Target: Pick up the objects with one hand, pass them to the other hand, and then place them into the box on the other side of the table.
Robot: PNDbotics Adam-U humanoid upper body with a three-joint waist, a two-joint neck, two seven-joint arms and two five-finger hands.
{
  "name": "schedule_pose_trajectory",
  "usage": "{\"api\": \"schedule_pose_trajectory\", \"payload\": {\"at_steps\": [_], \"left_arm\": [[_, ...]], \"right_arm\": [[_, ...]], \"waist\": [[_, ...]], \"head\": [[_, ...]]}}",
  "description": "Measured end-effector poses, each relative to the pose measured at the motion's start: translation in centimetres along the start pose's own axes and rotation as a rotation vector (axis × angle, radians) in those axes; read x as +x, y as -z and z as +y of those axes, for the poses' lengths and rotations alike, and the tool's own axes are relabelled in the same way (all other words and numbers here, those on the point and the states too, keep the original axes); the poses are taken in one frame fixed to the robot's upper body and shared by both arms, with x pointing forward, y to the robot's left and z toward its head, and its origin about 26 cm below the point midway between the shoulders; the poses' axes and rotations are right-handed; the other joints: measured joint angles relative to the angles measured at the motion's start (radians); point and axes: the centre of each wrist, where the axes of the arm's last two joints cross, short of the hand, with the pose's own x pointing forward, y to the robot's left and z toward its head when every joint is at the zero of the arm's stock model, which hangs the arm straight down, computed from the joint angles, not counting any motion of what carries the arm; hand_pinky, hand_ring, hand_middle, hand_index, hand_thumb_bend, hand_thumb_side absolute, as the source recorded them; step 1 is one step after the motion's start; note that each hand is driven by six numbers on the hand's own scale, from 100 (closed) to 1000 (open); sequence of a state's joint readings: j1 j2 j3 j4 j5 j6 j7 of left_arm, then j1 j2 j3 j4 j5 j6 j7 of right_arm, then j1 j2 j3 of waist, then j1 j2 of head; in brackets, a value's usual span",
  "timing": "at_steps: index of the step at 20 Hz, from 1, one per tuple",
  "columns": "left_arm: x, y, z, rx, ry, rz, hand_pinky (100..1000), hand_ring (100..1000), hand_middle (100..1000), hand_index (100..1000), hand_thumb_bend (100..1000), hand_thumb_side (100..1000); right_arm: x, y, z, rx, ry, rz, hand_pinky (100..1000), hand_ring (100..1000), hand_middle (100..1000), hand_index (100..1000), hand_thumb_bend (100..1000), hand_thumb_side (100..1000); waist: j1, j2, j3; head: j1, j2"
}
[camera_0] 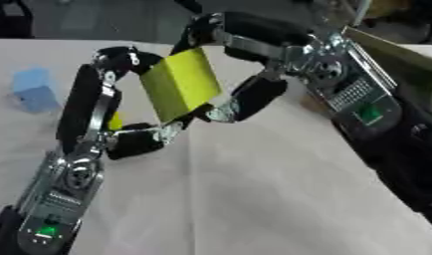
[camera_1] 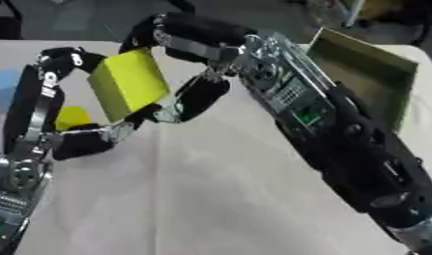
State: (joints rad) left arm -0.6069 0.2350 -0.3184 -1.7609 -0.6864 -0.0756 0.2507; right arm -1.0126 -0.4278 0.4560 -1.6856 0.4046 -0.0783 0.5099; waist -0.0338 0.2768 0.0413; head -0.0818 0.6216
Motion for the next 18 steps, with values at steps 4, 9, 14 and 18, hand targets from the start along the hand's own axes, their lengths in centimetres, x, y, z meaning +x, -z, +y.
{"api": "schedule_pose_trajectory", "payload": {"at_steps": [4, 9, 14, 18], "left_arm": [[0.07, 0.02, -0.08, 0.001, 0.004, 0.014, 632, 537, 461, 614, 386, 100], [0.09, 0.01, -0.14, -0.001, 0.027, 0.029, 703, 624, 554, 720, 546, 161], [-0.72, -0.44, -0.46, -0.027, 0.09, 0.085, 778, 719, 659, 808, 760, 399], [-0.81, -0.46, -0.46, -0.021, 0.131, 0.099, 792, 732, 672, 825, 817, 436]], "right_arm": [[-0.03, -0.03, 0.01, 0.002, 0.004, 0.002, 847, 747, 605, 602, 205, 186], [-0.06, -0.07, -0.02, 0.004, 0.006, 0.004, 846, 744, 598, 520, 199, 186], [0.31, -0.13, -0.25, 0.002, 0.011, -0.021, 845, 744, 596, 512, 199, 184], [0.32, -0.13, -0.26, 0.005, 0.013, -0.025, 845, 744, 594, 509, 199, 184]], "waist": [[0.0, 0.0, -0.001], [0.0, 0.0, -0.003], [0.0, 0.0, -0.004], [0.0, 0.0, -0.006]], "head": [[-0.001, 0.0], [-0.003, 0.0], [-0.005, 0.0], [-0.007, 0.0]]}}
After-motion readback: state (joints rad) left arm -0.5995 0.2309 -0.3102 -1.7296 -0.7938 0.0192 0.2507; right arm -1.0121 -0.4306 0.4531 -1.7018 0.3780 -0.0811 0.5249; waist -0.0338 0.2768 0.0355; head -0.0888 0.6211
